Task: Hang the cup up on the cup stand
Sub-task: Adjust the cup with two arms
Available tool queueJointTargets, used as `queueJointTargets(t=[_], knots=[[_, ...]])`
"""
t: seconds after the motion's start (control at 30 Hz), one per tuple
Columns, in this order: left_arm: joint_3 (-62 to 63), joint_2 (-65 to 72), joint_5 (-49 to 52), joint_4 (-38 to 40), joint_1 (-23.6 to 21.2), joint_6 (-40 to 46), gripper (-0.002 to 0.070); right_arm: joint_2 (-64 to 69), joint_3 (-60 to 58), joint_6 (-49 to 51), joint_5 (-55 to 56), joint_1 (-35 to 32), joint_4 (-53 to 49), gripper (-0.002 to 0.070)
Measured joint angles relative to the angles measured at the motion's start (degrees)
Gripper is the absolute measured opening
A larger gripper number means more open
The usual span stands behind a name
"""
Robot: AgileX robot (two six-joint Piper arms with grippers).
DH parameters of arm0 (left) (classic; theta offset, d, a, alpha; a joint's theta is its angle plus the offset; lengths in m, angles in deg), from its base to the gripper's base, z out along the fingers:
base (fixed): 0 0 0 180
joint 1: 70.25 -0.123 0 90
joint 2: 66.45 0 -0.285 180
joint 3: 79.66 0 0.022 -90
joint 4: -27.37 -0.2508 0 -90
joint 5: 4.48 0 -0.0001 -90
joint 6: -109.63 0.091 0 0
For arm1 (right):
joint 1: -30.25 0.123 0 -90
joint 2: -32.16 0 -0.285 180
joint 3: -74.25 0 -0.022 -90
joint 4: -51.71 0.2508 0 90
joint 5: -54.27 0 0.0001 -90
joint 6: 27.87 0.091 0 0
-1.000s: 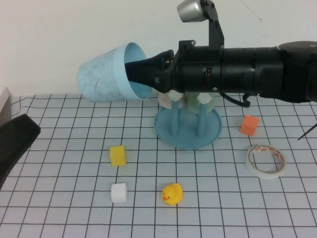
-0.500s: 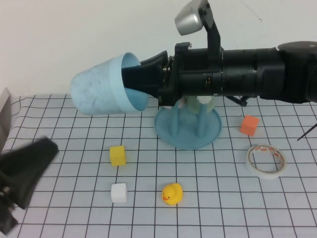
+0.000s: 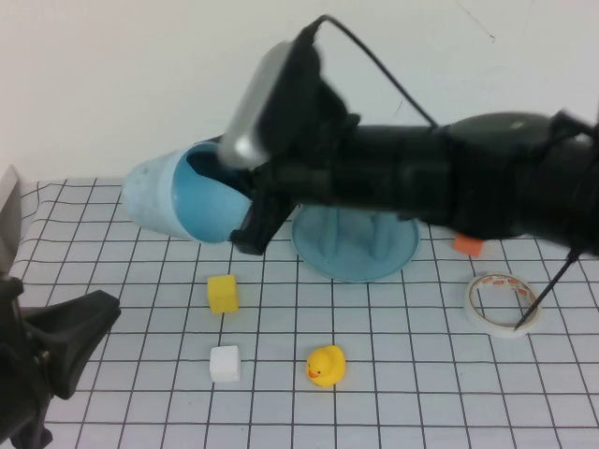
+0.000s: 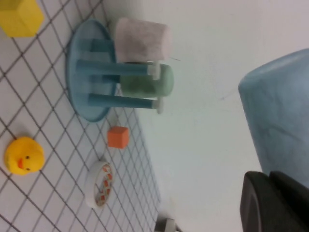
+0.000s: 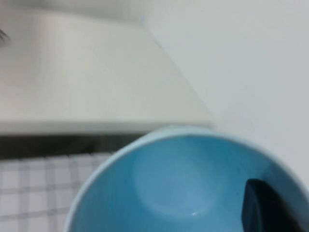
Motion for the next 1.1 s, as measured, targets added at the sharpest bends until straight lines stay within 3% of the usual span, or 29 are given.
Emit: queueJointTargets(t=[0.1, 0.27, 0.4, 0.5, 0.6, 0.7, 1.1], knots=[[0.0, 2.3, -0.2, 0.0, 0.0, 1.5, -0.0001, 0.0, -0.3, -1.1, 11.0, 2.7, 1.1, 0.0024], [0.0, 5.2, 0.0, 0.0, 0.0, 6.0, 0.0043, -0.1, -3.8, -0.8, 11.4, 3.0, 1.5, 0.0024], [0.1, 6.6, 0.9, 0.0, 0.0, 9.8, 0.0271, -0.1, -8.2, -0.6, 11.3, 3.1, 1.5, 0.0024], [0.2, 7.3, 1.2, 0.0, 0.0, 8.6, 0.0513, -0.1, -10.0, -0.1, 11.3, 3.1, 1.5, 0.0024], [0.3, 8.2, 1.2, 0.0, 0.0, 5.3, 0.0634, -0.1, -10.8, 0.5, 9.9, 3.1, 1.5, 0.0024], [0.5, 8.5, 1.2, 0.0, 0.0, 2.3, 0.066, -0.1, -10.9, 1.5, 6.8, 3.3, 1.5, 0.0024], [0.6, 8.8, 1.3, 0.0, 0.0, -1.7, 0.0636, -0.1, -10.9, -1.5, 5.0, 7.7, 1.5, 0.0024]])
